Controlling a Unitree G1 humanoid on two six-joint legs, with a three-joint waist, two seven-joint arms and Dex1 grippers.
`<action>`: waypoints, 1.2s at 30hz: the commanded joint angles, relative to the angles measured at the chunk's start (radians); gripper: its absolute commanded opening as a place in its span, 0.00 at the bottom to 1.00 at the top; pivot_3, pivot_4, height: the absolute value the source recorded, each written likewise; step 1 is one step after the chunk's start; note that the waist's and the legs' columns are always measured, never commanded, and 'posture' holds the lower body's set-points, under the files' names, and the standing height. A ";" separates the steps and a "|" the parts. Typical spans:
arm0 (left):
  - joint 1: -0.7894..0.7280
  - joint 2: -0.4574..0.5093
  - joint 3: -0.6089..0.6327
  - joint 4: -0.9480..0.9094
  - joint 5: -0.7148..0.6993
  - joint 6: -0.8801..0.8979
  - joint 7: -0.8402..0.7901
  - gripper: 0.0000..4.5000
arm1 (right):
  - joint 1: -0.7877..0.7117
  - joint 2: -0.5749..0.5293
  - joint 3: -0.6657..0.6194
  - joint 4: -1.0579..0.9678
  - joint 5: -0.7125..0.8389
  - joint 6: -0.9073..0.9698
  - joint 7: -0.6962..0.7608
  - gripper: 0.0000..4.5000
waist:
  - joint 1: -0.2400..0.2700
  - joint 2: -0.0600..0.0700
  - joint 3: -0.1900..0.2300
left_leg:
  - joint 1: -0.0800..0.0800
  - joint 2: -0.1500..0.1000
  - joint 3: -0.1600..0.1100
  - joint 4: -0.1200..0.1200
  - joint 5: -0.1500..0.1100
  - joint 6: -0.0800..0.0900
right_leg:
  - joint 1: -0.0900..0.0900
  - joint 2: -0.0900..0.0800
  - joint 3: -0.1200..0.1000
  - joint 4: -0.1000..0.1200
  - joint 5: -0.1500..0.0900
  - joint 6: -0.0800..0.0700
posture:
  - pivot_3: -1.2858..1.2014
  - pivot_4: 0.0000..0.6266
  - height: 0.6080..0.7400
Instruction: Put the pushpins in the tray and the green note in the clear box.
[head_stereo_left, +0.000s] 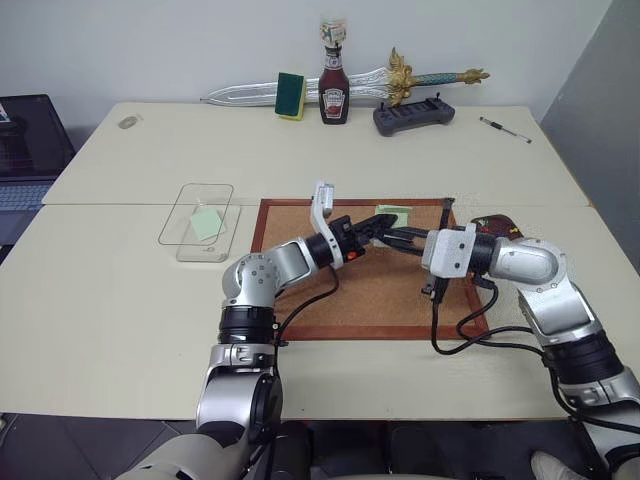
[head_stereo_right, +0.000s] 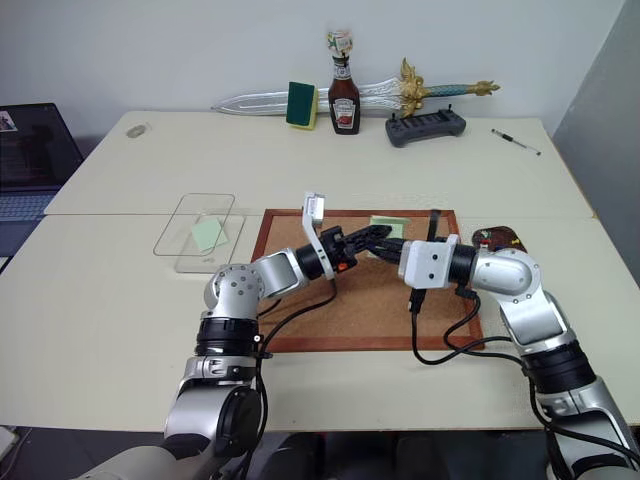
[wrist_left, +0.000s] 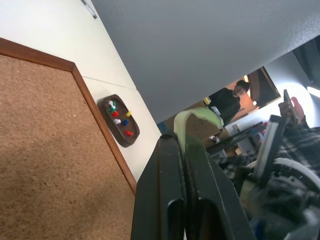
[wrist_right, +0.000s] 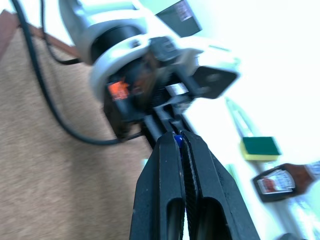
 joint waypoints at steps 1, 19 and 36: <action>0.005 -0.001 0.001 -0.001 0.005 -0.020 0.009 0.01 | -0.012 -0.002 -0.037 -0.038 0.031 -0.027 -0.012 0.00 | 0.000 0.000 0.000 | 0.000 0.000 0.000 0.000 0.000 0.000 | 0.000 0.000 0.000 0.000 0.000 0.000 | 0.52 0.24 1.00; 0.128 0.088 -0.140 -0.268 0.127 -0.166 -0.019 0.01 | 0.122 -0.041 -0.287 0.000 0.152 0.444 -0.201 0.00 | 0.001 0.000 0.000 | -0.001 0.000 0.001 -0.001 0.000 0.000 | -0.001 0.000 0.001 0.000 0.000 0.000 | 0.52 0.24 1.00; 0.154 0.092 -0.171 -0.315 0.138 -0.194 -0.011 0.01 | -0.061 -0.044 -0.263 0.450 0.043 0.636 -0.344 0.00 | 0.000 0.000 0.000 | -0.001 0.000 0.004 -0.001 0.000 0.001 | -0.001 0.000 0.002 0.000 0.000 0.000 | 0.52 0.24 1.00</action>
